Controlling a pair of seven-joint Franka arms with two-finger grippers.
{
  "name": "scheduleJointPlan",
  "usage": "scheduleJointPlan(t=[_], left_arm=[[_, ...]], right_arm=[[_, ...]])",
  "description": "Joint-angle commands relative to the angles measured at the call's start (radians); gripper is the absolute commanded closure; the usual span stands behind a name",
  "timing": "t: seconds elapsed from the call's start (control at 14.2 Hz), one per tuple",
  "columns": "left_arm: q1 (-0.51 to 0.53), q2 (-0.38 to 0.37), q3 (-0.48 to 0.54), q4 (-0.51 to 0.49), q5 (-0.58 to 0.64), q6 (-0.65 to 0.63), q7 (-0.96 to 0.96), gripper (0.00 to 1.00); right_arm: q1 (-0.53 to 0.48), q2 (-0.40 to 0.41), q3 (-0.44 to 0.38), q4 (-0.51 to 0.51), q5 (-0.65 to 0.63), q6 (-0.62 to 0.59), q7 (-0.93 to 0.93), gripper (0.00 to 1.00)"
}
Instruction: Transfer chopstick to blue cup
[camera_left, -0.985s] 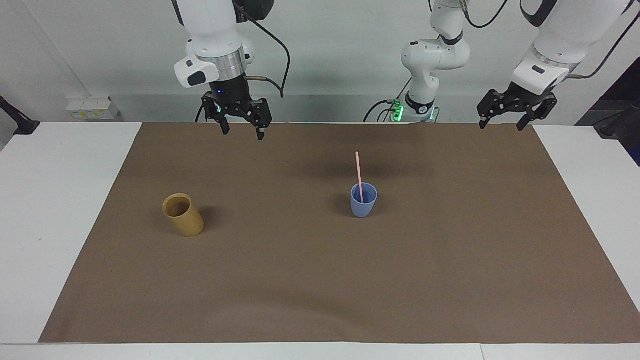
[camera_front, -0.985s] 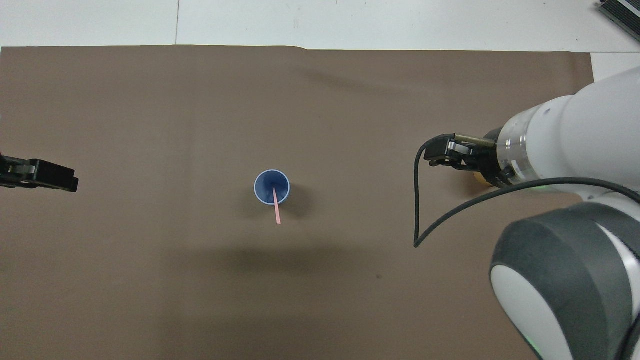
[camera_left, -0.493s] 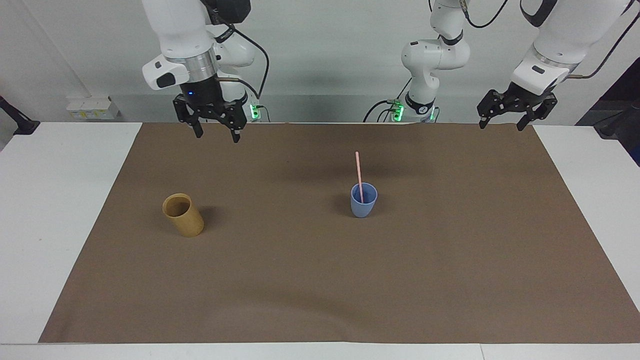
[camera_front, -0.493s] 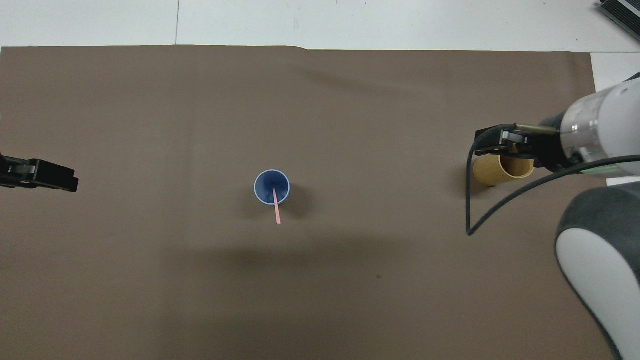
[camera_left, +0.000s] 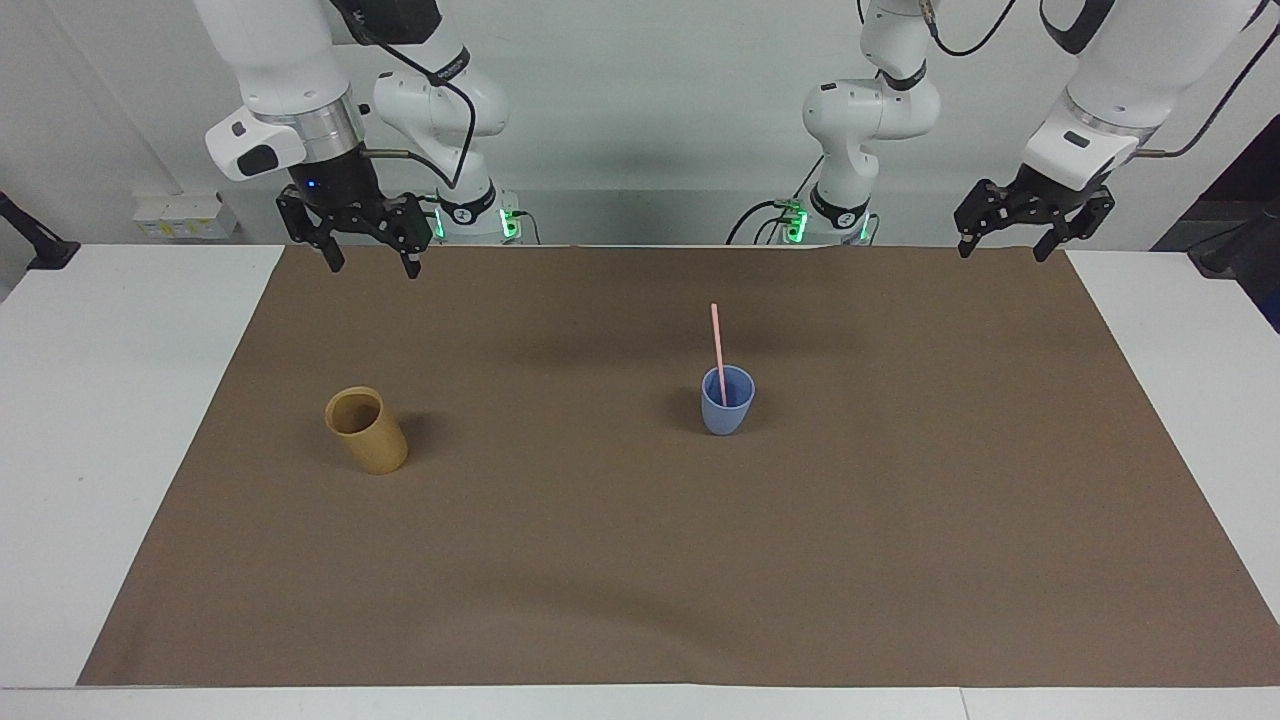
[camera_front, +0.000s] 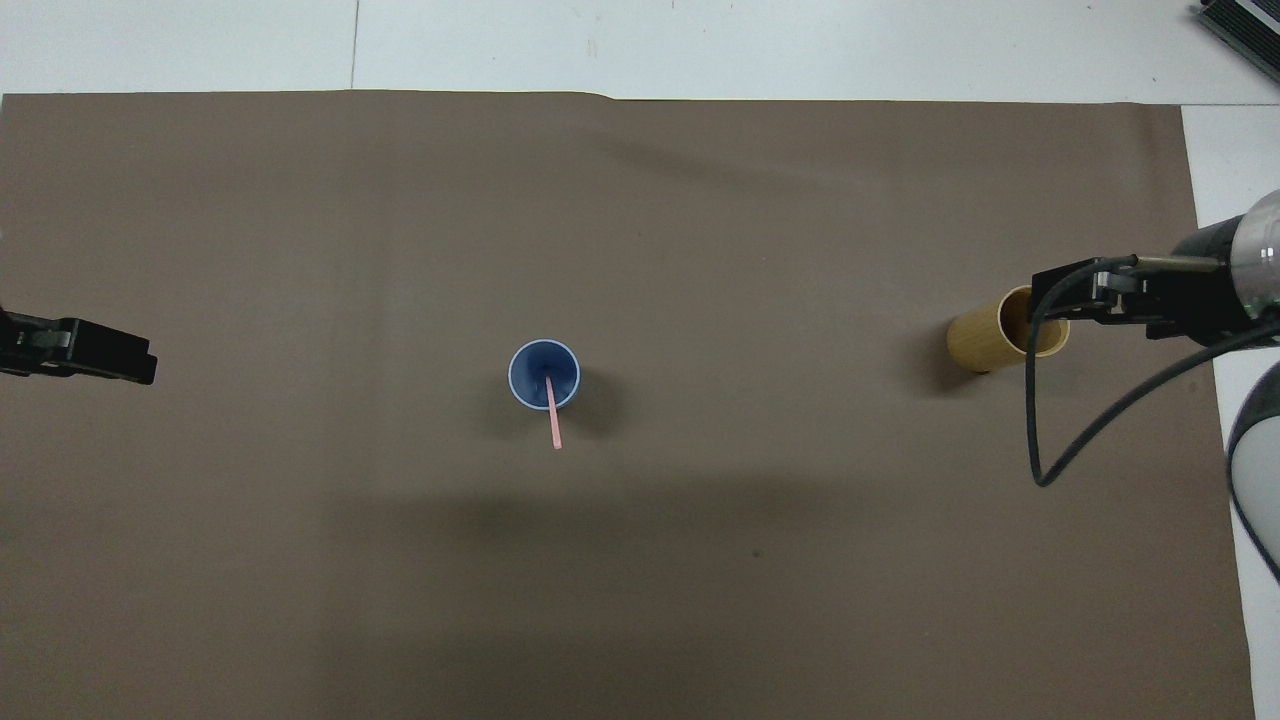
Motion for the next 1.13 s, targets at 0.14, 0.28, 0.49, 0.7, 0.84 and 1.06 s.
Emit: scheduleJointPlan(t=[0.14, 0.28, 0.49, 0.7, 0.84, 1.06], left_arm=[[0.011, -0.008, -0.005, 0.002, 0.001, -0.016, 0.001, 0.0], [0.011, -0.008, -0.005, 0.002, 0.001, -0.016, -0.001, 0.0], [0.011, -0.008, -0.005, 0.002, 0.001, -0.016, -0.001, 0.0], [0.011, -0.008, -0.005, 0.002, 0.001, -0.016, -0.001, 0.0], [0.011, -0.008, -0.005, 0.002, 0.001, -0.016, -0.001, 0.0], [0.011, -0.008, -0.005, 0.002, 0.001, -0.016, -0.001, 0.0]], right_arm=[[0.001, 0.001, -0.009, 0.032, -0.015, -0.034, -0.031, 0.0], [0.004, 0.001, -0.012, 0.045, -0.013, -0.046, -0.03, 0.0], [0.05, -0.007, -0.042, 0.038, -0.013, -0.046, -0.028, 0.0], [0.084, -0.009, -0.076, 0.036, -0.013, -0.046, -0.028, 0.0], [0.093, -0.009, -0.085, 0.033, -0.013, -0.047, -0.027, 0.0], [0.111, -0.01, -0.099, 0.032, -0.01, -0.047, -0.016, 0.0]])
